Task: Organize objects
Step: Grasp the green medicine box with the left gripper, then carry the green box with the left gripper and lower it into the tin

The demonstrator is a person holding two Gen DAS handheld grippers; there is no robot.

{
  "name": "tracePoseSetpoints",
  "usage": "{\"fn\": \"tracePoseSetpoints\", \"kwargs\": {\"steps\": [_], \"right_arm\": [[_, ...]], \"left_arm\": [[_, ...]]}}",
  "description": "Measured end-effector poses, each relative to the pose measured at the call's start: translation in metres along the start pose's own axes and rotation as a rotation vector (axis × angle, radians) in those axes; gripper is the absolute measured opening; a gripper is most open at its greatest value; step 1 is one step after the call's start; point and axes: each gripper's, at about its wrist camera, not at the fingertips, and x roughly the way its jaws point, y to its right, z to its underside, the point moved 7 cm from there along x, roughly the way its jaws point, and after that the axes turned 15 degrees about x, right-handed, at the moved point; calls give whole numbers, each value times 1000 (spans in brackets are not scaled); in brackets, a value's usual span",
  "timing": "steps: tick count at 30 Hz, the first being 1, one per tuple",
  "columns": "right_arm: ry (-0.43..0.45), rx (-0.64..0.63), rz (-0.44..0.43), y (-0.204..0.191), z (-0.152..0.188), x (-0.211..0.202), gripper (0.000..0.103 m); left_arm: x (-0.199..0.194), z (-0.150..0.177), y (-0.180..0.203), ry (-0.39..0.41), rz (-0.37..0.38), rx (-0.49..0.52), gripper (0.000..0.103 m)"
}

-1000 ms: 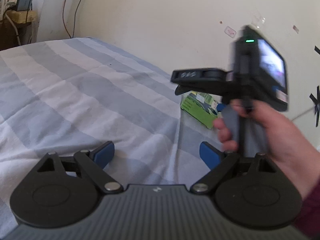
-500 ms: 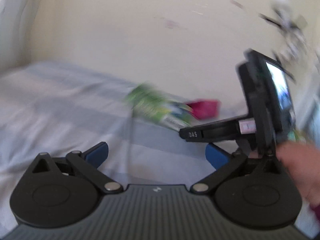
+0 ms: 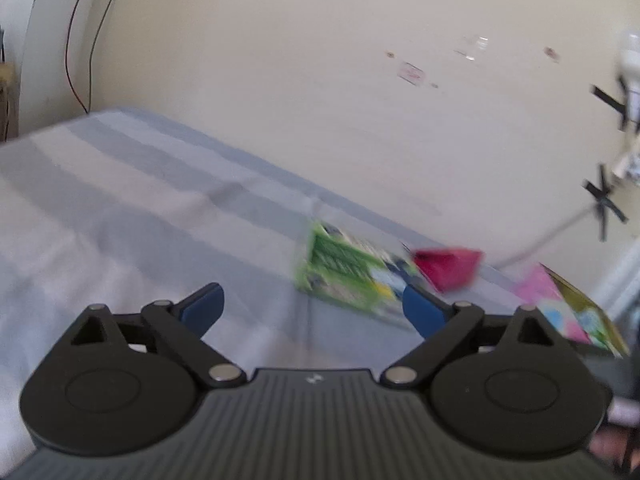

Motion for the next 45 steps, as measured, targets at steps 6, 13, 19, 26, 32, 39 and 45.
{"fn": "tracePoseSetpoints", "kwargs": {"steps": [6,13,19,26,32,39,45], "right_arm": [[-19,49,-24,-4,-13,45,63],[-48,31,-41,-15,-13,58,53],[-68,24,28,9,32,-14,53],[20,78,166,63,114,-144,53],[108,239,306,121,169,-217,53],[282,295,347,168,149,-268,53],[396,294,349,230,86,-275,53]], "left_arm": [[54,-19,4,-73,-42,94,93],[83,-2,22,-151,57,62,59],[33,35,80,-190,178,165,59],[-28,92,190,-208,416,272,60],[-51,125,298,-193,557,485,60],[-66,91,371,-91,592,595,60],[-36,26,437,-47,580,638,60]]}}
